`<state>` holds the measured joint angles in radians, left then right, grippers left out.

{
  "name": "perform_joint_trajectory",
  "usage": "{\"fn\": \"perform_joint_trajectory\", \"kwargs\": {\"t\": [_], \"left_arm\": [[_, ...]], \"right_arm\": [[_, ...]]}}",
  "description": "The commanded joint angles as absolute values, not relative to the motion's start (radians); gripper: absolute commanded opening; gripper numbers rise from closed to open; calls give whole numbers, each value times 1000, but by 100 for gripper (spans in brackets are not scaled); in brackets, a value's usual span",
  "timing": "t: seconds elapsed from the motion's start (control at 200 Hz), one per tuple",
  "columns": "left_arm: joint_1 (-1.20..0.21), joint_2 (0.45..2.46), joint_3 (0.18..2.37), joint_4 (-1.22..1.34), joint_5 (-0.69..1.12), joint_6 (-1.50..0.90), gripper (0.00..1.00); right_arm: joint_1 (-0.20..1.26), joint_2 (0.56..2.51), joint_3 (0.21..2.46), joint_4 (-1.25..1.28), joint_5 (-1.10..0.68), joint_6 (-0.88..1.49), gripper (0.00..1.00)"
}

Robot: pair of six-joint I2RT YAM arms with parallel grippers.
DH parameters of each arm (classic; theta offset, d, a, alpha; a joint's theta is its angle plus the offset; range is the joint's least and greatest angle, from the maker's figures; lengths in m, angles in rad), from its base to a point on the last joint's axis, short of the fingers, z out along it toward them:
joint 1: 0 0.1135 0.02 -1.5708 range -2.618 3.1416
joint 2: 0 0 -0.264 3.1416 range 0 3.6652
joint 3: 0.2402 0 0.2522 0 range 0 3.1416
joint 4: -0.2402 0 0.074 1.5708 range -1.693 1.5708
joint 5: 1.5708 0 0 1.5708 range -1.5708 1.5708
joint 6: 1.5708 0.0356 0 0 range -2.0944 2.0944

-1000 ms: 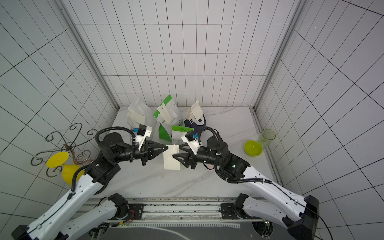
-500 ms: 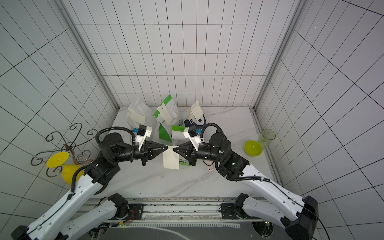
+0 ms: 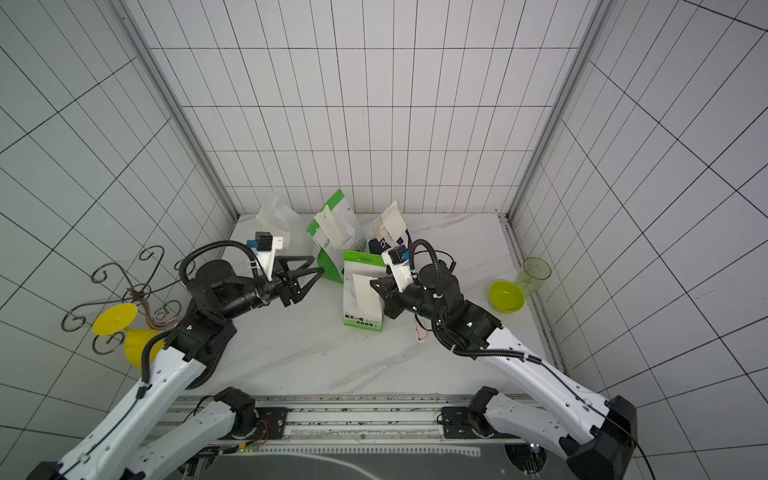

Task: Staple the receipts to the bags
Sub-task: Hold the receipt from the takeout bag.

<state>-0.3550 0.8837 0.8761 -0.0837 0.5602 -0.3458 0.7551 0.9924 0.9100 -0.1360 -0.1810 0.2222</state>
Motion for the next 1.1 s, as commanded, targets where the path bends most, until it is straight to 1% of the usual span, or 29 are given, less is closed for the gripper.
{"fn": "perform_joint_trajectory", "kwargs": {"t": [0.0,0.15,0.375,0.545,0.735,0.81,0.915,1.094], "left_arm": [[-339,971,899,69,543,-397,67],[-339,1122,934,212,602,-395,68],[-339,1289,1013,282,672,-329,68],[-339,1430,1080,354,817,-320,67],[-352,1578,1153,363,1004,-329,63],[-370,1591,1155,331,1038,-297,63],[-396,1595,1185,167,1060,-176,63],[-408,1580,1196,32,1091,-79,62]], "right_arm": [[723,956,1028,-232,-104,186,0],[709,989,1040,-230,-204,179,0],[682,1069,1094,-160,-303,222,0],[646,1151,1122,-121,-332,243,0],[611,1183,1115,-94,-346,249,0],[589,1194,1106,-80,-361,249,0],[566,1207,1092,-67,-383,247,0],[542,1222,1089,-46,-402,250,0]]}}
